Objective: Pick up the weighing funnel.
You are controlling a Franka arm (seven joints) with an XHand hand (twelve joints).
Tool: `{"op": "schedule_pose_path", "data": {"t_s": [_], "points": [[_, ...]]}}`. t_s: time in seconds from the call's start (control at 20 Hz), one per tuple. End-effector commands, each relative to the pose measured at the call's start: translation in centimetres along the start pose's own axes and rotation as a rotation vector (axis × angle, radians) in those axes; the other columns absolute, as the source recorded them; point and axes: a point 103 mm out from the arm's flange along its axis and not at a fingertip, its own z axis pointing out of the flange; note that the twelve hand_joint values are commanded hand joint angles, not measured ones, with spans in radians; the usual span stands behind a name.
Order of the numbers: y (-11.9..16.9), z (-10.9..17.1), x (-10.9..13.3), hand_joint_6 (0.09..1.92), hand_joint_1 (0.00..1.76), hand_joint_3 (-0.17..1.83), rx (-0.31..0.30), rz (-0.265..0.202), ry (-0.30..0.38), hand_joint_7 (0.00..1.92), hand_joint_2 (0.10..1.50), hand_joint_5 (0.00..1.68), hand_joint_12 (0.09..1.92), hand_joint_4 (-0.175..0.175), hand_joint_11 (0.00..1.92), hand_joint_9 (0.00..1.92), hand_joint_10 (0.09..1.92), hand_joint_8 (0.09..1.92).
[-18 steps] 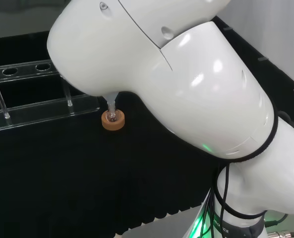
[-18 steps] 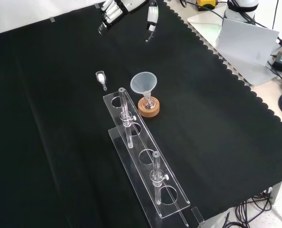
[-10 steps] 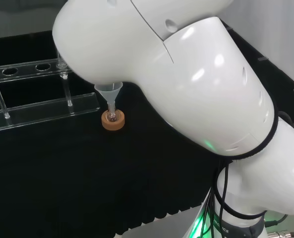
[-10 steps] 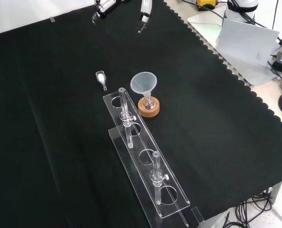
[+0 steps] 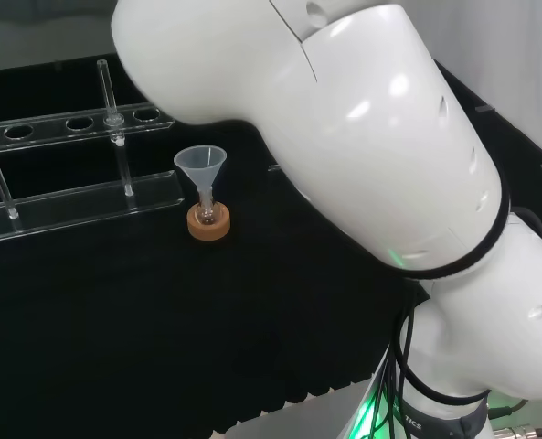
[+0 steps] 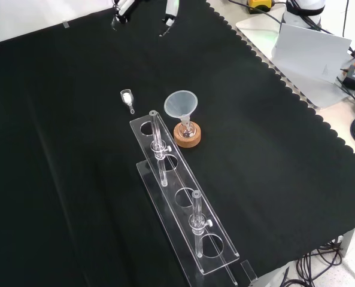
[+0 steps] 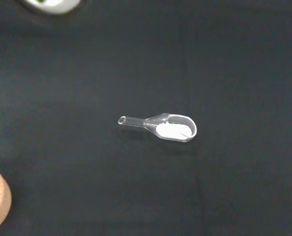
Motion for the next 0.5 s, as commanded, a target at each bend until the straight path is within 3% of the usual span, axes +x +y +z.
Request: {"op": "schedule_pose_path", "data": {"t_s": [0.05, 0.5], "points": [[3.7, 4.0, -1.5, 0.09, 0.84, 0.48, 0.038, -0.03, 0.058, 0.48, 0.65, 0.54, 1.31, -0.059, 0.47, 0.76, 0.56, 0.69], [8.1, 9.4, -1.2, 0.09, 0.91, 0.53, 0.075, -0.064, 0.057, 0.52, 0.61, 0.59, 1.28, -0.057, 0.5, 0.8, 0.55, 0.7]]}}
